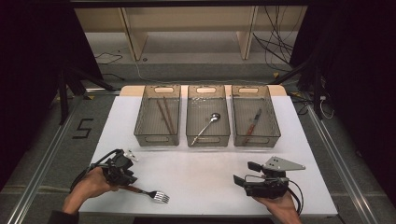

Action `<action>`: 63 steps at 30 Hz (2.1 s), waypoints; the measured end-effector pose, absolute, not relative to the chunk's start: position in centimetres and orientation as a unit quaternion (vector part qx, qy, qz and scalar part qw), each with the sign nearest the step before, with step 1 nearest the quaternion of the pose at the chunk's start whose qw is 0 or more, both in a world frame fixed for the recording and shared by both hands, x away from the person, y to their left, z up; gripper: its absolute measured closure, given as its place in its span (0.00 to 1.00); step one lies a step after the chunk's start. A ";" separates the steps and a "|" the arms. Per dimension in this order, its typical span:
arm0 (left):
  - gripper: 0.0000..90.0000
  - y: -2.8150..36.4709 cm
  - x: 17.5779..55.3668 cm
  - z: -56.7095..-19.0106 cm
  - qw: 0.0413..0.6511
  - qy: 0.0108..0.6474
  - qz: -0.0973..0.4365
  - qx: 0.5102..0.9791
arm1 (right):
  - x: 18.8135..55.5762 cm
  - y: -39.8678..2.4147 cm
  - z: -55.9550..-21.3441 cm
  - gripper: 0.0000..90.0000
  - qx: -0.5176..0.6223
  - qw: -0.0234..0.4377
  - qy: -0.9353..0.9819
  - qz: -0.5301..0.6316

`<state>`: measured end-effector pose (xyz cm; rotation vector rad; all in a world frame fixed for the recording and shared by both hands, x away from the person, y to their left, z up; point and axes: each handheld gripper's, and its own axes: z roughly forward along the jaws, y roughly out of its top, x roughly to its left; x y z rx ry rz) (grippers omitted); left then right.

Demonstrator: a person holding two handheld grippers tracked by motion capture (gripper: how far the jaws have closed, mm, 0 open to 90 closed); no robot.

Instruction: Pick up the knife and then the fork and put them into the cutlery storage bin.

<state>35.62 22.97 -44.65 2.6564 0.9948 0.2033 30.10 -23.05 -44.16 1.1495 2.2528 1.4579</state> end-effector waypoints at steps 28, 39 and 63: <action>0.32 21.9 34.7 -46.0 0.063 0.249 0.051 0.965 | 30.1 -23.0 -44.1 0.24 0.391 0.112 0.767 0.497; 0.54 20.8 34.9 -46.2 0.042 0.195 0.028 0.980 | 30.1 -22.9 -44.1 0.24 0.390 0.111 0.768 0.496; 0.84 20.4 34.6 -46.1 0.040 0.153 0.011 0.987 | 30.1 -22.9 -44.1 0.24 0.391 0.111 0.768 0.495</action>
